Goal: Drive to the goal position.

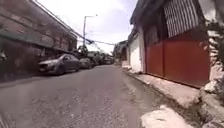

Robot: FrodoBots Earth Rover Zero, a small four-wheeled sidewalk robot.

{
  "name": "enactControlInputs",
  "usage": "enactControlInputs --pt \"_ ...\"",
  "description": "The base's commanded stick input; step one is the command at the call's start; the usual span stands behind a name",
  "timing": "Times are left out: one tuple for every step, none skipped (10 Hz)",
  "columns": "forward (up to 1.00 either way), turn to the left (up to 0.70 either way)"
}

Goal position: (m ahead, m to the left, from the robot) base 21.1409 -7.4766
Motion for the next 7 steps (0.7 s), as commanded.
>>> enactControlInputs --pt "0.70 0.03" --pt "0.70 0.03" --pt "0.70 0.03" --pt "0.70 0.03" --pt "0.70 0.04" --pt "0.70 0.07" --pt "0.70 0.16"
